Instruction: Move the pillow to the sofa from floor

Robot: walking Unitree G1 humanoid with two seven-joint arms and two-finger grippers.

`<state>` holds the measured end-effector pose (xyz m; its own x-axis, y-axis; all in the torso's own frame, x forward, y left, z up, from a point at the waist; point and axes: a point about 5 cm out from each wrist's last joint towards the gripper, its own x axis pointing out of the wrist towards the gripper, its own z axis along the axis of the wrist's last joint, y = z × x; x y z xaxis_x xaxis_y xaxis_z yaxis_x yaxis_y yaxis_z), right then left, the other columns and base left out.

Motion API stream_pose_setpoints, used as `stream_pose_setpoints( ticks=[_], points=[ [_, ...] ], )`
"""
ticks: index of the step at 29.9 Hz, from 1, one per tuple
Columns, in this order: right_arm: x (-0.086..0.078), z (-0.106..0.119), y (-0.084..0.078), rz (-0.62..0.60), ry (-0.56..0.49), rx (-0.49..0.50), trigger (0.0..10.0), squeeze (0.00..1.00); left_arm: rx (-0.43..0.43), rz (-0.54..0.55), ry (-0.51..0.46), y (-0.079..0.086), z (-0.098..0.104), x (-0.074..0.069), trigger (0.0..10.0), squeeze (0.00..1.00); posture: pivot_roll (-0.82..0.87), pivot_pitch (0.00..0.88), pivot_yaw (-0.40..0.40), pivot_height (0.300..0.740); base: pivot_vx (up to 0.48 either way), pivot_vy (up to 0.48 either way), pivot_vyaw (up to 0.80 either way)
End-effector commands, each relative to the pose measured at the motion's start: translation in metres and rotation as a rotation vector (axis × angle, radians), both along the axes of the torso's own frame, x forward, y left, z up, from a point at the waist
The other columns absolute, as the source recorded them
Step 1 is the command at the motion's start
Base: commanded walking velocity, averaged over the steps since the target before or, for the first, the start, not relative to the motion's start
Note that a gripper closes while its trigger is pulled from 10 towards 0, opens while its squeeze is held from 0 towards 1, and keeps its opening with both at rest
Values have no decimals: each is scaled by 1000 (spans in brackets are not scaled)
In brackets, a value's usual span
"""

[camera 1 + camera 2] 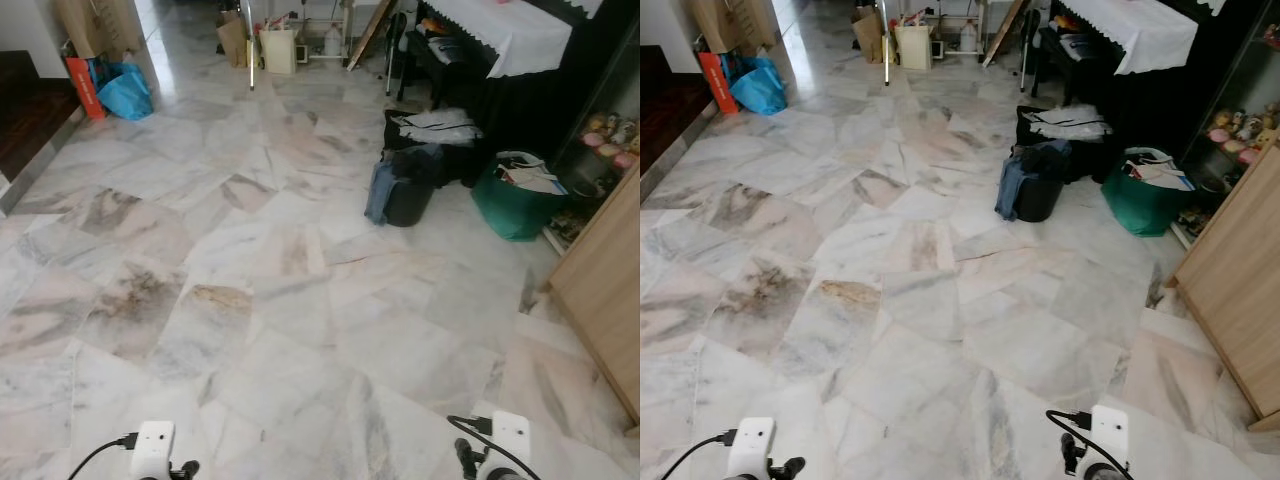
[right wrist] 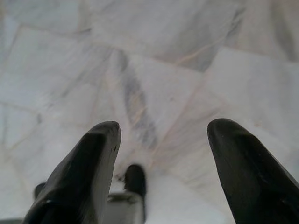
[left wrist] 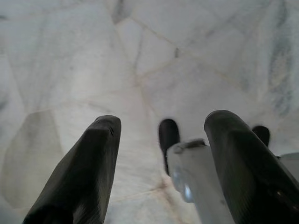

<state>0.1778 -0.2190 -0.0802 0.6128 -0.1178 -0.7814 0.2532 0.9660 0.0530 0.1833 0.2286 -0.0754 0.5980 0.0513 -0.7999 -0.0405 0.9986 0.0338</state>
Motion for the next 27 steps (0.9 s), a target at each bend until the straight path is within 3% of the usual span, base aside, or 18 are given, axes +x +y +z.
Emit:
stream_pose_setpoints(
  ticks=[1,9,16,27],
  points=[
    [-5,-1,-6,-32,11,3,10000,0,0,4,0,2,1,2,10000,0,87,0,-33,740,0,0,0],
    [-5,-3,2,-26,5,31,10000,0,-2,11,-37,6,3,2,10000,0,83,0,-23,740,0,0,0],
    [-15,-8,11,1,13,27,10000,0,6,3,-25,7,3,2,10000,0,83,0,-20,740,0,0,0],
    [-18,-10,15,19,27,45,10000,0,21,19,-7,10,3,1,10000,0,84,10,-21,740,0,0,800]
  ],
)
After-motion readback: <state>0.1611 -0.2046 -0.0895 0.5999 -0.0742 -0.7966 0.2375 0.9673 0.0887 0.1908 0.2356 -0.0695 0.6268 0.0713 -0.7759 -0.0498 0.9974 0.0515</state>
